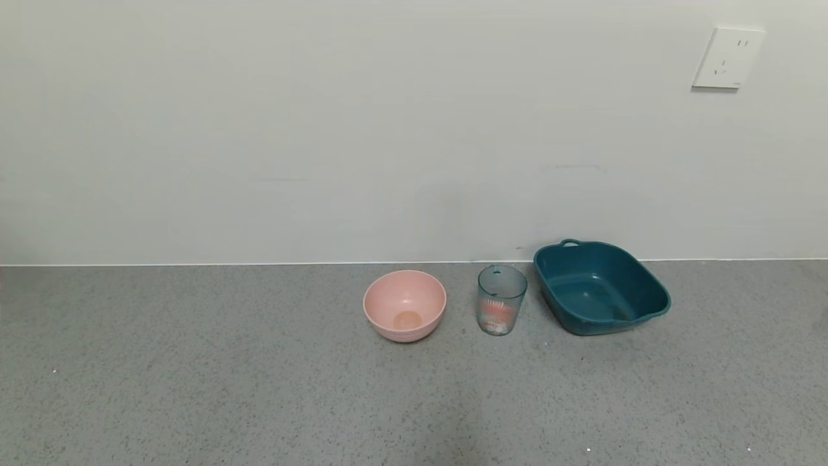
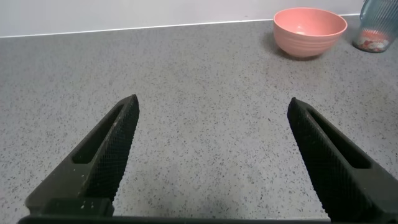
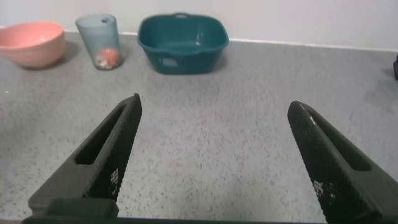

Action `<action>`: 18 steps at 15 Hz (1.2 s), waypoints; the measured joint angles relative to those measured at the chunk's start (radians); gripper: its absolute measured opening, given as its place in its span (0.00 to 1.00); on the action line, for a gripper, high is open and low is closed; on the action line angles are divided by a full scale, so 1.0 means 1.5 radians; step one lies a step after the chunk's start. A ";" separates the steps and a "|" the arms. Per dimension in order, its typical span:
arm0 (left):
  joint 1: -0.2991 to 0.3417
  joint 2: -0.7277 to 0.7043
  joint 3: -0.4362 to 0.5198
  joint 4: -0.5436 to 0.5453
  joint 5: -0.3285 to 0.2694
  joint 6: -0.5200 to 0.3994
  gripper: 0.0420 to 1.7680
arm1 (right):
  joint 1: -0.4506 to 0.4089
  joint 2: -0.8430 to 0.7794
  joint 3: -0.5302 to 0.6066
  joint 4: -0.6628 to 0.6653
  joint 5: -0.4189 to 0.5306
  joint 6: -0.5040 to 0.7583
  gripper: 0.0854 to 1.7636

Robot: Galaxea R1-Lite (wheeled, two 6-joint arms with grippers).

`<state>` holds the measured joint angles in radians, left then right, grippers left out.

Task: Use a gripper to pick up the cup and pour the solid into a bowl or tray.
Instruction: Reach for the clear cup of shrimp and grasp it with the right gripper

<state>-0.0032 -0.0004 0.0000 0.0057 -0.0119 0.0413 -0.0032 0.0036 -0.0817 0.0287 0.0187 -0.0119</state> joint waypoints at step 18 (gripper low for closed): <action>0.000 0.000 0.000 0.000 0.000 0.000 0.97 | 0.092 0.527 -0.179 -0.207 0.061 -0.006 0.97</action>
<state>-0.0032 -0.0004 -0.0004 0.0062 -0.0123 0.0409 0.1355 0.7947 -0.3502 -0.2823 0.1106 -0.0202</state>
